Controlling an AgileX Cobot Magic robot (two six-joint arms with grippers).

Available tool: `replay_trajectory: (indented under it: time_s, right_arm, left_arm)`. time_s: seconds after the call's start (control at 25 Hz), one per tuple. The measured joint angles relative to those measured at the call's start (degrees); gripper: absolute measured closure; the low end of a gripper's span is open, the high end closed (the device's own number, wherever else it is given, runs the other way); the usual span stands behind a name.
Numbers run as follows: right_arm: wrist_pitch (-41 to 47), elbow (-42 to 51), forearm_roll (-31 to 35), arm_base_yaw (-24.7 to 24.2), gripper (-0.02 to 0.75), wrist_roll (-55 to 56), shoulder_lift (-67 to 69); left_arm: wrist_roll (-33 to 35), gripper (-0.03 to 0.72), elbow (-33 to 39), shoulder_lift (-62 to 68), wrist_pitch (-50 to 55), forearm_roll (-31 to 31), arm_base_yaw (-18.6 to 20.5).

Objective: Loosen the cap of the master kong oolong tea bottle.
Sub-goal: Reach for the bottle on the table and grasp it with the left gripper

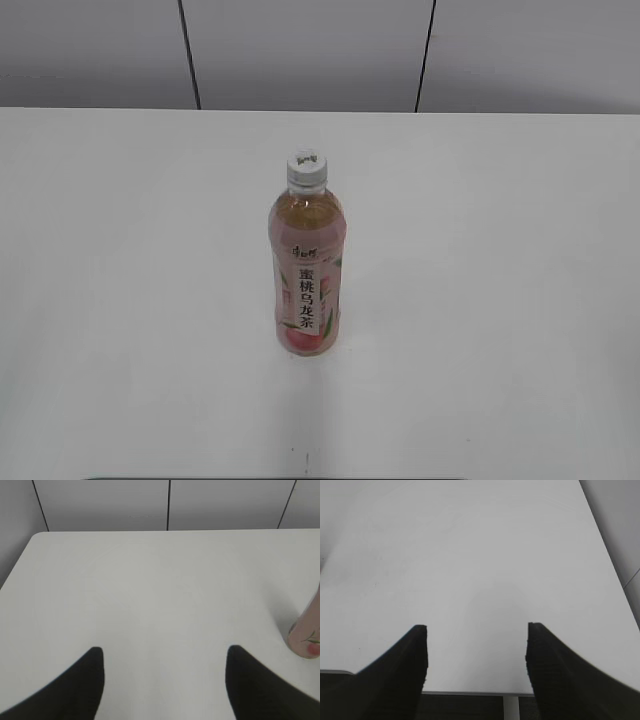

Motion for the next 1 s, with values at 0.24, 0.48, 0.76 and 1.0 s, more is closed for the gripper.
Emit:
replay_trajectory:
  time_s: [0.24, 0.48, 0.76, 1.0]
  right_arm:
    - [0.0, 0.0, 0.0, 0.0, 0.265, 0.0, 0.0]
    - [0.0, 0.0, 0.0, 0.0, 0.265, 0.0, 0.0]
    - [0.0, 0.0, 0.0, 0.0, 0.265, 0.0, 0.0]
    - [0.0, 0.0, 0.0, 0.0, 0.265, 0.0, 0.0]
  left_arm:
    - [0.0, 0.221, 0.0, 0.0, 0.0, 0.0, 0.0]
    - [0.0, 0.221, 0.0, 0.0, 0.0, 0.0, 0.0]
    - [0.0, 0.221, 0.0, 0.0, 0.0, 0.0, 0.0]
    - [0.0, 0.221, 0.0, 0.0, 0.0, 0.0, 0.0]
